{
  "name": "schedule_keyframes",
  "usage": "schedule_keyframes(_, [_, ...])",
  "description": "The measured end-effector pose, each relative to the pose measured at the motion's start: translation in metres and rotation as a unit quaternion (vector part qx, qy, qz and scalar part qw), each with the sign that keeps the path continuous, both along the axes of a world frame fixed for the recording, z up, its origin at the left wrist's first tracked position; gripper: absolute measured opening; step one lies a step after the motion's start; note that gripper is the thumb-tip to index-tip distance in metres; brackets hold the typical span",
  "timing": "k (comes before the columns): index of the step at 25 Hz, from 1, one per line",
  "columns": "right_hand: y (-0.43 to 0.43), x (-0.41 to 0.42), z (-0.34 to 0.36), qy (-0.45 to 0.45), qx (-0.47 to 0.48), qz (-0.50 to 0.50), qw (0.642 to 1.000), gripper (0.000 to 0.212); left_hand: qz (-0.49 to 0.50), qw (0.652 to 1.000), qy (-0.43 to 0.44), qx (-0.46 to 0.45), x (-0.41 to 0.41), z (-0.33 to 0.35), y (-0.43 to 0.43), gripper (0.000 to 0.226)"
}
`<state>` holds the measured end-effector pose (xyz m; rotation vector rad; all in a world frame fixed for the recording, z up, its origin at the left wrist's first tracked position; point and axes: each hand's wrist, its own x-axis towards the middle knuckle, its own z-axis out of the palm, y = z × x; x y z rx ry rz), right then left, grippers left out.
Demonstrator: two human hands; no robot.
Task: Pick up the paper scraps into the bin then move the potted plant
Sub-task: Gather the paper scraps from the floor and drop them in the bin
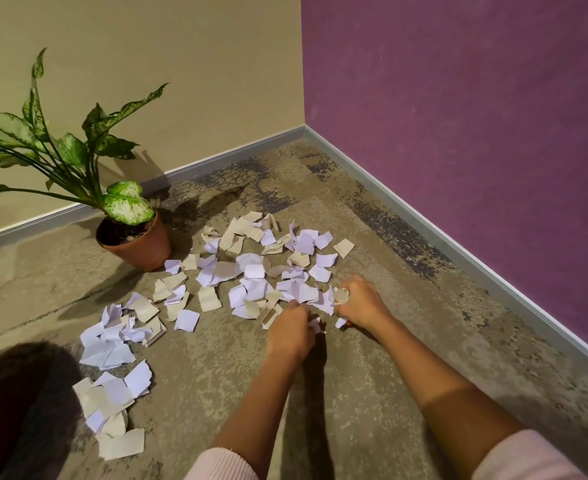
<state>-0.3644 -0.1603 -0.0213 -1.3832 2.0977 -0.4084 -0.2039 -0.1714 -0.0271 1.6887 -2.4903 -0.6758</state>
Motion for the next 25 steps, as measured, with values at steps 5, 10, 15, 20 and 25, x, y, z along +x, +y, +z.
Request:
schedule_keyframes(5, [-0.013,0.023,-0.010,0.089,0.062,0.091,0.990,0.049,0.041,0.998,0.045,-0.029,0.037,0.011,-0.015,0.021])
schedule_keyframes(10, [-0.010,0.036,-0.004,0.100,0.049,0.045,0.993,0.031,0.075,0.991,0.083,-0.072,0.066,0.035,-0.035,0.022])
schedule_keyframes(15, [-0.019,0.062,0.030,0.065,0.001,-0.010,0.998,0.027,0.119,0.986,0.082,-0.087,0.108,0.058,-0.049,0.023])
schedule_keyframes(20, [-0.055,0.132,0.082,0.024,-0.080,0.033,0.996,0.034,0.108,0.988,0.044,-0.101,0.163,0.109,-0.070,0.024])
schedule_keyframes(25, [-0.090,0.237,0.147,-0.021,-0.160,0.110,0.981,0.034,0.155,0.979,0.022,-0.130,0.255,0.195,-0.095,0.017])
